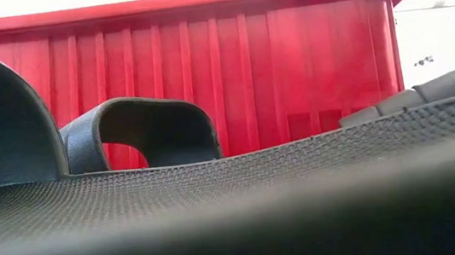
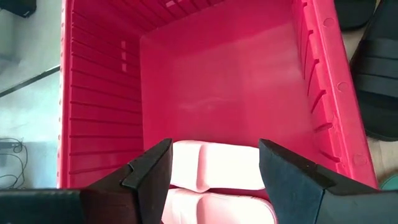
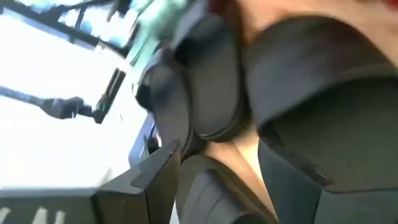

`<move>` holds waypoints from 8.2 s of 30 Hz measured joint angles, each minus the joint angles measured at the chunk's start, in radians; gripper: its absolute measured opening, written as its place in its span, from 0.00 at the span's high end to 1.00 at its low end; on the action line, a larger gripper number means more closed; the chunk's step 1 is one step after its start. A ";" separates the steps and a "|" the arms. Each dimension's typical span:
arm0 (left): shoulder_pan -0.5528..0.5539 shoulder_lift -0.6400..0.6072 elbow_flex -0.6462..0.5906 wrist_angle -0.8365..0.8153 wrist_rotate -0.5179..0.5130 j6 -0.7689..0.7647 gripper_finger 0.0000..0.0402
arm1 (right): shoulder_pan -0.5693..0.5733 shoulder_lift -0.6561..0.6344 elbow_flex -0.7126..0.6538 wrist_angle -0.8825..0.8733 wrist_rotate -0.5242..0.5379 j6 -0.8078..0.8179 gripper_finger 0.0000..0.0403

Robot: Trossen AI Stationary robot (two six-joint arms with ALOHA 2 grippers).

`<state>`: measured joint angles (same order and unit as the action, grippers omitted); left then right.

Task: Pick and place slides into bin
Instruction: Put the black slide into the red bin

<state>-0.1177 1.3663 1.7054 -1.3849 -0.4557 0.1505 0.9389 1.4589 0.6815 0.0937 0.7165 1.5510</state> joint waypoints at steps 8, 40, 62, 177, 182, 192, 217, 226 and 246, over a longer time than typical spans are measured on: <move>0.000 0.000 0.000 0.000 0.000 -0.002 0.45 | -0.041 -0.069 0.000 -0.001 -0.087 -0.951 0.49; 0.000 0.000 0.000 0.000 -0.009 -0.190 0.45 | -0.229 -0.017 0.000 -0.238 -0.251 -2.096 0.53; 0.000 0.000 0.000 -0.001 -0.009 -0.205 0.45 | -0.293 0.133 0.000 -0.025 -0.287 -2.195 0.65; 0.000 0.000 0.000 -0.001 -0.080 0.107 0.45 | -1.045 0.422 0.615 -0.844 0.188 -1.512 1.00; 0.000 0.000 0.000 0.000 -0.080 0.107 0.45 | -1.041 0.370 0.537 -0.734 0.163 -1.598 1.00; 0.000 0.000 0.000 0.000 -0.080 0.088 0.45 | -1.063 0.366 0.498 -0.738 0.101 -1.594 1.00; 0.000 0.000 0.000 0.000 -0.080 0.080 0.45 | -1.085 0.366 0.498 -0.767 -0.022 -1.598 0.75; 0.000 0.000 0.000 -0.001 -0.080 0.086 0.45 | -1.085 0.366 0.499 -0.778 0.050 -1.602 0.57; 0.000 0.000 0.000 -0.001 -0.080 0.087 0.45 | -1.059 0.366 0.502 -0.855 0.044 -1.583 0.56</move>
<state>-0.1177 1.3663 1.7058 -1.3861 -0.5358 0.2380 -0.1205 1.8250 1.1832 -0.7613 0.7602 -0.0317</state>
